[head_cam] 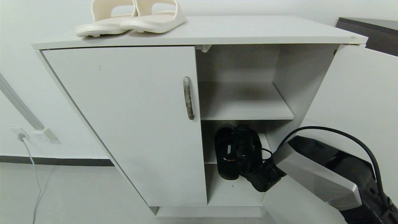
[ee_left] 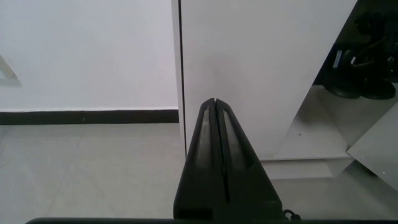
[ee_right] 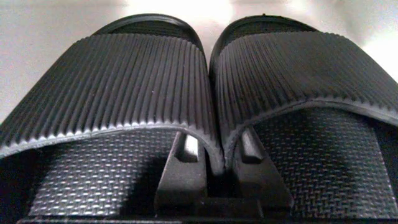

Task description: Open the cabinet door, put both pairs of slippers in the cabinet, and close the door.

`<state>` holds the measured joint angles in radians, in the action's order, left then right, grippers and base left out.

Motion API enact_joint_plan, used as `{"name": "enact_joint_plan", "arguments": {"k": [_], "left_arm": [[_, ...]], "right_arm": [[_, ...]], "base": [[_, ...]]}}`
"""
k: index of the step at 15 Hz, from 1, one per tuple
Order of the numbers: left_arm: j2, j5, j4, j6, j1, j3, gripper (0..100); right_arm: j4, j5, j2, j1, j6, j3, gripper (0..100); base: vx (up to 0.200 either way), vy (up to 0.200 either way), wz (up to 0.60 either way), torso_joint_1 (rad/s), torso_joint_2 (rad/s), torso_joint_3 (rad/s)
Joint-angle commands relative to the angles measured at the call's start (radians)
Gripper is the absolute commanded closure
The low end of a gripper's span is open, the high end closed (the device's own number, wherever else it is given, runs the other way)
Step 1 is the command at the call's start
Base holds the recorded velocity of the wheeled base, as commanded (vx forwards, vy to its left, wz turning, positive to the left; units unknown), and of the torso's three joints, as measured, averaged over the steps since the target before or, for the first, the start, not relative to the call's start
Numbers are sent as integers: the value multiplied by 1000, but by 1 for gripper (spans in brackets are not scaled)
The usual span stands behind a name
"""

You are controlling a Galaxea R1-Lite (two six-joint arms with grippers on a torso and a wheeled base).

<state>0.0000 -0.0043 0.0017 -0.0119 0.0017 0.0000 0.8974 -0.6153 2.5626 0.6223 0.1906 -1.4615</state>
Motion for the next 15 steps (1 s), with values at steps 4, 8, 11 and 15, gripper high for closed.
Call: {"name": "enact_joint_plan", "arguments": {"k": [4, 8, 11, 15], "left_arm": [[2, 0, 0, 0, 0, -2, 100], [2, 0, 0, 0, 0, -2, 100], [2, 0, 0, -2, 0, -2, 100], [2, 0, 0, 0, 0, 0, 100]], "right_arm": [[-32, 0, 73, -41, -53, -155, 100], [-45, -1, 114, -44, -88, -250, 100], [-52, -4, 143, -44, -94, -295, 100], [-112, -7, 148, -44, -92, -342, 100]], "base": [[0, 0, 0, 0, 0, 0], [0, 0, 0, 0, 0, 0], [0, 0, 0, 0, 0, 0], [0, 0, 0, 0, 0, 0]]}}
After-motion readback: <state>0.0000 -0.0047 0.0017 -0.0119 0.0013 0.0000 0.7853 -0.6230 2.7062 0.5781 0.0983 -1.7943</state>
